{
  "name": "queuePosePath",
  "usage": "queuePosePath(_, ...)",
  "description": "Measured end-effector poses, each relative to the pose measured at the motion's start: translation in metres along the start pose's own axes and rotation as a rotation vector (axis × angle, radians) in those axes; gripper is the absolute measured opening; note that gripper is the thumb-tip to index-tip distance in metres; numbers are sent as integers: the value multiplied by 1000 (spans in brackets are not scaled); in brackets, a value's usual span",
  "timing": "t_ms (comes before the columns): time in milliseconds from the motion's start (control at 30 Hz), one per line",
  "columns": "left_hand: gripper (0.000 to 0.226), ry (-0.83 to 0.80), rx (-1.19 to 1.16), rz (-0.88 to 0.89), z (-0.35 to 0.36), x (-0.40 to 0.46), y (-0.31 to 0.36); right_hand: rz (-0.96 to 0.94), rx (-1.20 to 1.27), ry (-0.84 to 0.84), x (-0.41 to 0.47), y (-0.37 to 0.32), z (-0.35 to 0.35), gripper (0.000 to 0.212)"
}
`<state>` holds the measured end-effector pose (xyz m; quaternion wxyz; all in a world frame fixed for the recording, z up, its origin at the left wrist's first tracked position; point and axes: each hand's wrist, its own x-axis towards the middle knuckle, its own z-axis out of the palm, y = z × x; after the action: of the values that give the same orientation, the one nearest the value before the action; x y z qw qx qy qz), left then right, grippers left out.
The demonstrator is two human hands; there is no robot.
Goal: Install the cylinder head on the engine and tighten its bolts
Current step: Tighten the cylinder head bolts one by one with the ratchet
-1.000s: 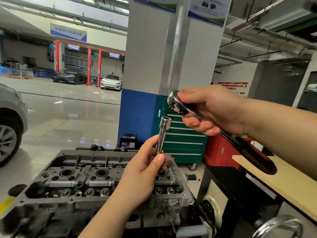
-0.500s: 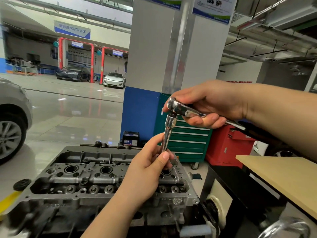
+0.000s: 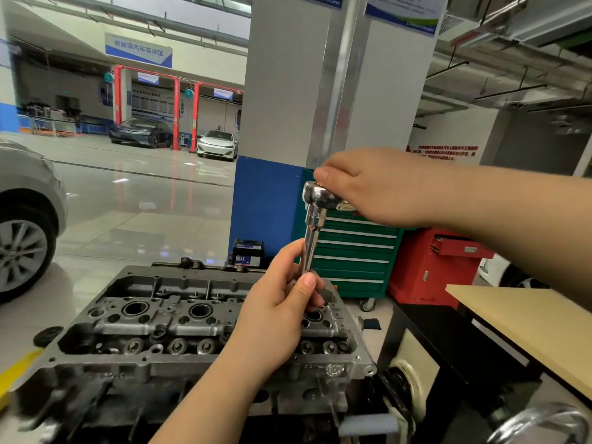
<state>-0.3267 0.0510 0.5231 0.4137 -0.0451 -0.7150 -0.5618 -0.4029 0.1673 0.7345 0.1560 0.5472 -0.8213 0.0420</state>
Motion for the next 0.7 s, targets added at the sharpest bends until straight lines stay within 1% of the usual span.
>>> queuePosePath(33,42,-6,7,-7,0,0,0,-17,-28,53,-5,-6,3,49)
queuePosePath(100,28,-31,29,-32,0,0,0,10,85,100,-14,-15,12,58)
queuePosePath(133,26,-38,35,-55,0,-1,0,17,111,121,-16,-16,16,65)
queuePosePath(167,29,-36,31,-76,0,-1,0,-11,75,142,-16,-17,20,67)
queuePosePath(200,31,-34,22,-91,0,-1,0,-63,21,150,-15,-16,21,64)
queuePosePath(267,31,-28,8,-100,1,0,2,-182,0,62,-6,-9,14,51)
queuePosePath(333,29,-29,6,-103,0,0,2,-220,117,-116,3,2,-3,43)
queuePosePath(400,31,-32,18,-96,0,1,2,-232,221,-284,9,13,-18,49)
queuePosePath(467,32,-43,39,-83,0,1,1,-264,296,-378,15,25,-24,48)
queuePosePath(533,31,-52,41,-75,1,0,1,-298,351,-416,19,34,-24,44)
queuePosePath(600,30,-44,32,-84,1,0,2,-316,348,-405,22,36,-22,45)
queuePosePath(700,27,-20,-21,-116,0,1,5,-316,190,-339,23,20,-19,56)
